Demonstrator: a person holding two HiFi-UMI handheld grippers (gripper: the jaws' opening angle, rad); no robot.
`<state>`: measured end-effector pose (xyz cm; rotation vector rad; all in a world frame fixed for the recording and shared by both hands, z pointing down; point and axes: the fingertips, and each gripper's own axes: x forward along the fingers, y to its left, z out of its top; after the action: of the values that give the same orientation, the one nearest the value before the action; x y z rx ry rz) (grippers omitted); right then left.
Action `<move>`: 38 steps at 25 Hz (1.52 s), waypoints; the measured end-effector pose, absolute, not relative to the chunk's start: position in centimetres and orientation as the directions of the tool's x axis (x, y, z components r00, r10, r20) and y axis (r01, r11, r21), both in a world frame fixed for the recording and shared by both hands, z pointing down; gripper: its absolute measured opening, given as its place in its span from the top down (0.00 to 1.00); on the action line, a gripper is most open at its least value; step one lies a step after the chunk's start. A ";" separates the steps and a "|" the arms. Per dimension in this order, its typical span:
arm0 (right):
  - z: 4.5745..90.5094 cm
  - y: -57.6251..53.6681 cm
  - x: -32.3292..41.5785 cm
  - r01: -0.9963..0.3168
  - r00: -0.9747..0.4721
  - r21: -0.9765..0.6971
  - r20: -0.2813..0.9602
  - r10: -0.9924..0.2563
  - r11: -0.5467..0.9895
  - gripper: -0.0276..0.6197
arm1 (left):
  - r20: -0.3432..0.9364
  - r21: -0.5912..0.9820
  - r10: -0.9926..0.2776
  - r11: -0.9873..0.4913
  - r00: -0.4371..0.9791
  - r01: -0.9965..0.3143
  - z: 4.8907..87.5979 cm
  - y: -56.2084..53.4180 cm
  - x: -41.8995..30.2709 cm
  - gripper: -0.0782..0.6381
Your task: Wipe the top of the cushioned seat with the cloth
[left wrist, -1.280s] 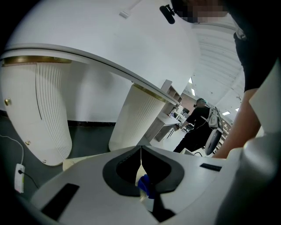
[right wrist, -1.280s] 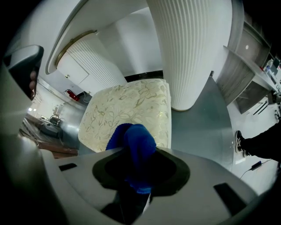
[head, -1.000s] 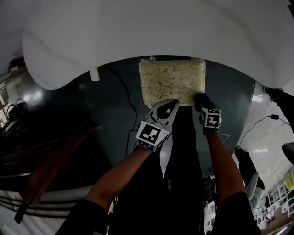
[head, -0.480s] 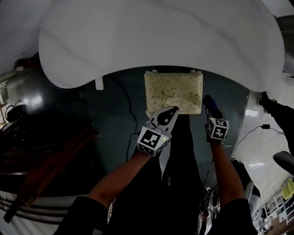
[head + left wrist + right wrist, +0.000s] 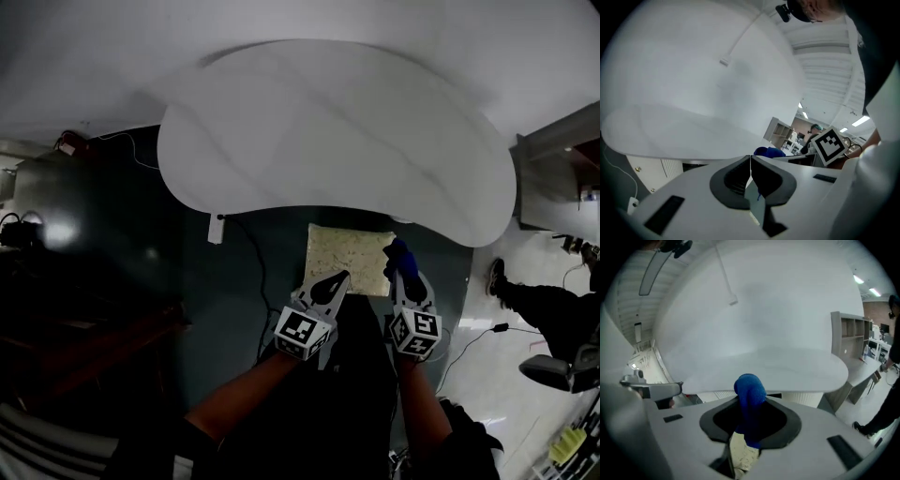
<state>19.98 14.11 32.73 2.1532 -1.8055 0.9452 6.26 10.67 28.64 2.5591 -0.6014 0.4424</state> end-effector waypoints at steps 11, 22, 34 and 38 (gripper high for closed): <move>7.3 7.8 12.1 -0.976 0.029 -0.201 0.242 -0.970 -0.080 0.76 | 0.150 0.257 -0.601 -0.743 0.785 -0.617 7.5 4.1 1.2 0.87; -3.0 7.1 7.3 -0.998 -0.022 -0.059 0.054 -0.998 0.019 0.76 | 0.011 0.191 -0.678 -0.720 0.735 -0.667 -1.2 4.0 -1.0 0.87; -1.6 6.7 5.7 -0.999 -0.001 -0.034 0.083 -0.997 -0.002 0.77 | -0.026 0.151 -0.676 -0.731 0.737 -0.665 -1.4 4.2 -2.3 0.87; -2.4 6.0 3.9 -1.000 -0.003 -0.012 0.082 -0.997 0.002 0.77 | -0.029 0.140 -0.675 -0.733 0.737 -0.666 -2.1 3.3 -3.7 0.87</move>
<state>3.86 5.96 -2.43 2.1826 -2.1882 0.1026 -3.75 3.33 -2.15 2.8145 -1.0903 -0.1176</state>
